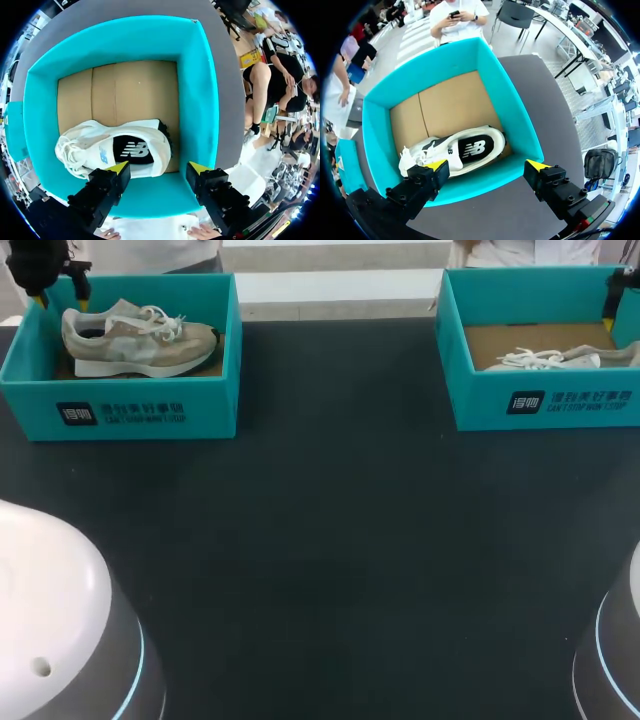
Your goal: Take the shoe out of the shoebox, open the shoe tongue, remove and reinsert the insole, then place the shoe into the shoebox
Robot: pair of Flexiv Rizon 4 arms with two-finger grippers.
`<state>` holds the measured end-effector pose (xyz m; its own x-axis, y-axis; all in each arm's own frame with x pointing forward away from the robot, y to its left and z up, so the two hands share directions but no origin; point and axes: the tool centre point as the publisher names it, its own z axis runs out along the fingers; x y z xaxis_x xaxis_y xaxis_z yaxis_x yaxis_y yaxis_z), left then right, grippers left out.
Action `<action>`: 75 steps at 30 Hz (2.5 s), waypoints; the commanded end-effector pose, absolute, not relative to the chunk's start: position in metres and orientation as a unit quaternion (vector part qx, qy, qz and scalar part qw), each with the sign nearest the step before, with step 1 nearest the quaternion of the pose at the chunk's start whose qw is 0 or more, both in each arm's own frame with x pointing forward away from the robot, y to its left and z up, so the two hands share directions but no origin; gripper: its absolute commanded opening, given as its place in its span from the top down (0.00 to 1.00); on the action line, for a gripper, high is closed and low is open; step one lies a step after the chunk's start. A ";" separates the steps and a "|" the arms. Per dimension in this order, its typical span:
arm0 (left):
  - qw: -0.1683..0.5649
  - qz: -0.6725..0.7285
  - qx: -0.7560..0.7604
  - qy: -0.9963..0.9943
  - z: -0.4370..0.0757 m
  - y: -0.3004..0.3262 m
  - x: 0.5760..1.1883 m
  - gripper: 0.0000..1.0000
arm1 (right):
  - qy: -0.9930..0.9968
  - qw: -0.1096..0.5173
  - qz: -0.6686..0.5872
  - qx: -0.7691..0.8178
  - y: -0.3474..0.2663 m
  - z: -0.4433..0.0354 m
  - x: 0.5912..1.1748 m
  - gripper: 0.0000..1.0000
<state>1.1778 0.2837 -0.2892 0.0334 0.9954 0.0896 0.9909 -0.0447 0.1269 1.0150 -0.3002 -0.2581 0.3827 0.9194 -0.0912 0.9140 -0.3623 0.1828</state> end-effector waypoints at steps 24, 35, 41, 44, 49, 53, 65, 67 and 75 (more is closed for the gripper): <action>-0.035 0.057 0.713 0.697 -0.359 0.295 1.189 0.65 | 0.555 0.101 0.013 0.825 -0.300 -0.258 1.016 0.00; -0.050 0.090 0.738 0.667 -0.303 0.300 1.171 1.00 | 0.555 0.101 0.013 0.825 -0.300 -0.258 1.016 0.00; -0.082 0.139 0.755 0.636 -0.245 0.298 1.141 1.00 | 0.555 0.101 0.013 0.825 -0.300 -0.258 1.016 0.00; -0.083 0.147 0.748 0.642 -0.216 0.297 1.130 1.00 | 0.555 0.101 0.013 0.825 -0.300 -0.258 1.016 0.00; -0.048 0.154 0.739 0.654 -0.183 0.296 1.121 1.00 | 0.555 0.101 0.013 0.825 -0.300 -0.258 1.016 0.00; -0.030 0.162 0.747 0.644 -0.158 0.294 1.113 1.00 | 0.555 0.101 0.013 0.825 -0.300 -0.258 1.016 0.00; -0.001 0.183 0.751 0.635 -0.138 0.296 1.108 1.00 | 0.555 0.101 0.013 0.825 -0.300 -0.258 1.016 0.00; -0.001 0.183 0.751 0.635 -0.138 0.296 1.108 1.00 | 0.555 0.101 0.013 0.825 -0.300 -0.258 1.016 0.00; -0.001 0.183 0.751 0.635 -0.138 0.296 1.108 1.00 | 0.555 0.101 0.013 0.825 -0.300 -0.258 1.016 0.00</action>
